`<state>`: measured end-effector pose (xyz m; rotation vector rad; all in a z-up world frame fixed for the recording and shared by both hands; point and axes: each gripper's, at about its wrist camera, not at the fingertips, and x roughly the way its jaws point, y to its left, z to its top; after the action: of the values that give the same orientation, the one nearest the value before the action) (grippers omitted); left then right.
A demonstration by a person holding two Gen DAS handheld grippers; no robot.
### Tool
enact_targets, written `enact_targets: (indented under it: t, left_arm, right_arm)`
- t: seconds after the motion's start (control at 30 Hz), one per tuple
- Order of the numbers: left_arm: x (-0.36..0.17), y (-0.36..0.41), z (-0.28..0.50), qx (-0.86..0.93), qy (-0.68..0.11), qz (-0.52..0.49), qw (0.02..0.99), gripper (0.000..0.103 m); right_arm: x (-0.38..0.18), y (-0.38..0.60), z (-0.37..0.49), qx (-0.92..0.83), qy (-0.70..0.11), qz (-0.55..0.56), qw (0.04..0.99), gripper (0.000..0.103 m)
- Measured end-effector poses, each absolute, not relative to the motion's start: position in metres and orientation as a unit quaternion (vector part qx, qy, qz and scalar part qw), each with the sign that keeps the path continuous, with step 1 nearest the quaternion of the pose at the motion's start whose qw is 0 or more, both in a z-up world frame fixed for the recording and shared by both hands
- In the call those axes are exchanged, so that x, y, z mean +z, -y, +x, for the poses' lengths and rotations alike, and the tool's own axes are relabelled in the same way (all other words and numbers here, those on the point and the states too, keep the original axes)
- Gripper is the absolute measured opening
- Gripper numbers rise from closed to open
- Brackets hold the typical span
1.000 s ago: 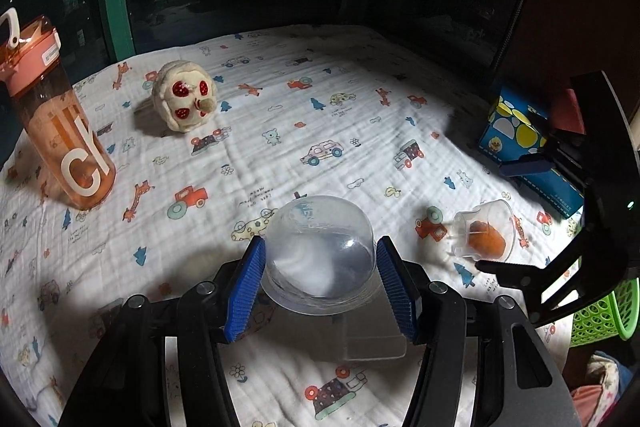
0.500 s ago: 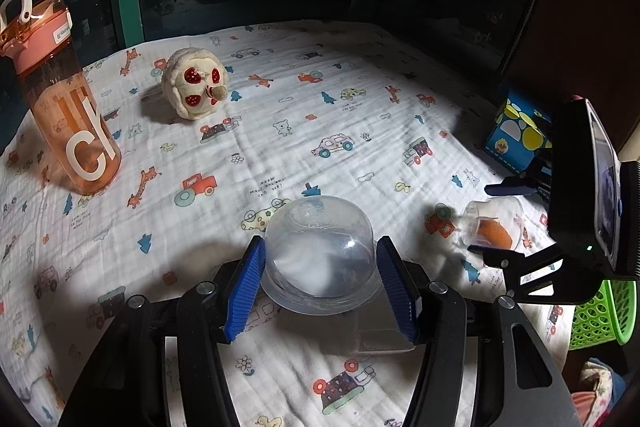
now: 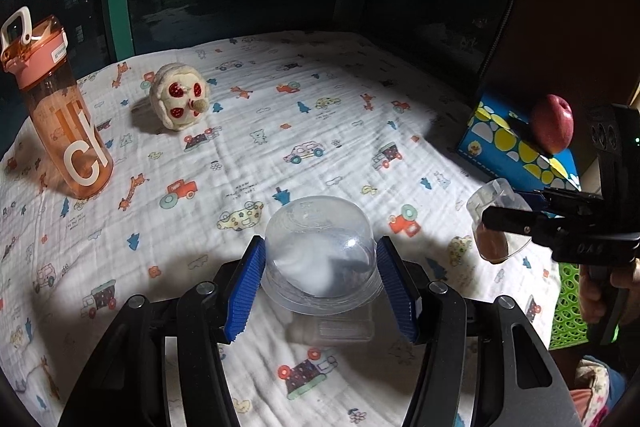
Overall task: Collect trash
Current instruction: 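Grasp the clear cup holding an orange piece with the right tool, then drop the clear cup into the basket while the left tool carries the domed container over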
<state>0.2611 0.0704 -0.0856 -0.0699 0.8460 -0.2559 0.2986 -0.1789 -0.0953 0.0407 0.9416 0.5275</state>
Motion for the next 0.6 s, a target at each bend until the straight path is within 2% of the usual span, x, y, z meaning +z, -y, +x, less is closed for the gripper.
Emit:
enact_targets:
  t: [0.3, 0.6]
  left_arm:
    - [-0.068, -0.053, 0.248, -0.14, -0.394, -0.031, 0.908, 0.055]
    - [-0.054, -0.026, 0.233, -0.164, -0.385, -0.013, 0.908, 0.055]
  right_arm:
    - [-0.073, 0.209, 0.266, 0.261, -0.383, 0.129, 0.877, 0.059]
    - [-0.054, 0.241, 0.229, 0.241, -0.34, 0.163, 0.894, 0.059]
